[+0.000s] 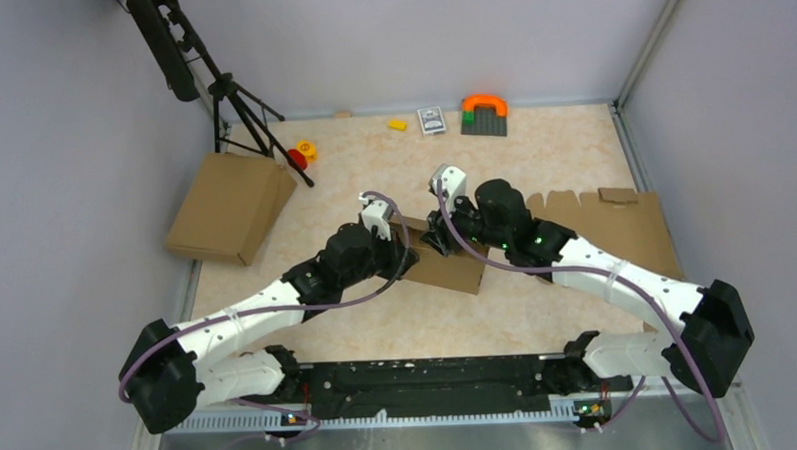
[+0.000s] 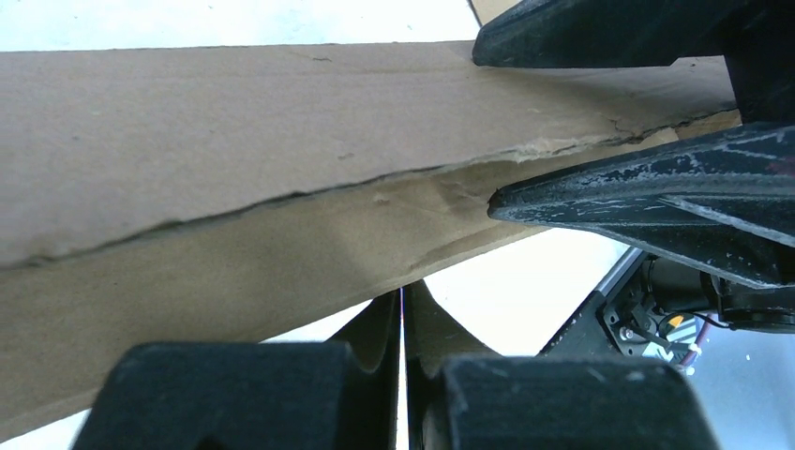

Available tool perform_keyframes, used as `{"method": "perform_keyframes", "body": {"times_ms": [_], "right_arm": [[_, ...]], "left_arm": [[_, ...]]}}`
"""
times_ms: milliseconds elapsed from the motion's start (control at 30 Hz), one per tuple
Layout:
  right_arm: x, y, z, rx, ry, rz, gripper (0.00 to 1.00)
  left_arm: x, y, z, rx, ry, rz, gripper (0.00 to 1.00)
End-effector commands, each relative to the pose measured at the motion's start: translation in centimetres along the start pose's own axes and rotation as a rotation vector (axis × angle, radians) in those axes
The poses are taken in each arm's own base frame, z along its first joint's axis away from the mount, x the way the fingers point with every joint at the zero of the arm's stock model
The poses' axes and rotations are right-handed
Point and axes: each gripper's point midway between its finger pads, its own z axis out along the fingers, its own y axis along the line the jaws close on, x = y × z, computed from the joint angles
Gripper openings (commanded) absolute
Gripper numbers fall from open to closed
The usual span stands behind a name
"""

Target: Fold the paper box

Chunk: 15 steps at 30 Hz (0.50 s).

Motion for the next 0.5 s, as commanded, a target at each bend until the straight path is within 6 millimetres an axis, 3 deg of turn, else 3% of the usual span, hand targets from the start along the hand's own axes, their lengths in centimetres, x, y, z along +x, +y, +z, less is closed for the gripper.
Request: {"method": "perform_keyframes", "body": {"times_ms": [0, 467], "right_arm": [[3.5, 0.4, -0.2, 0.012, 0.092, 0.008, 0.46], [5.7, 0.8, 0.0, 0.048, 0.11, -0.054, 0.47]], "left_arm": [[-2.1, -0.6, 0.2, 0.018, -0.084, 0.001, 0.0], [-2.0, -0.6, 0.1, 0.017, -0.079, 0.003, 0.0]]}}
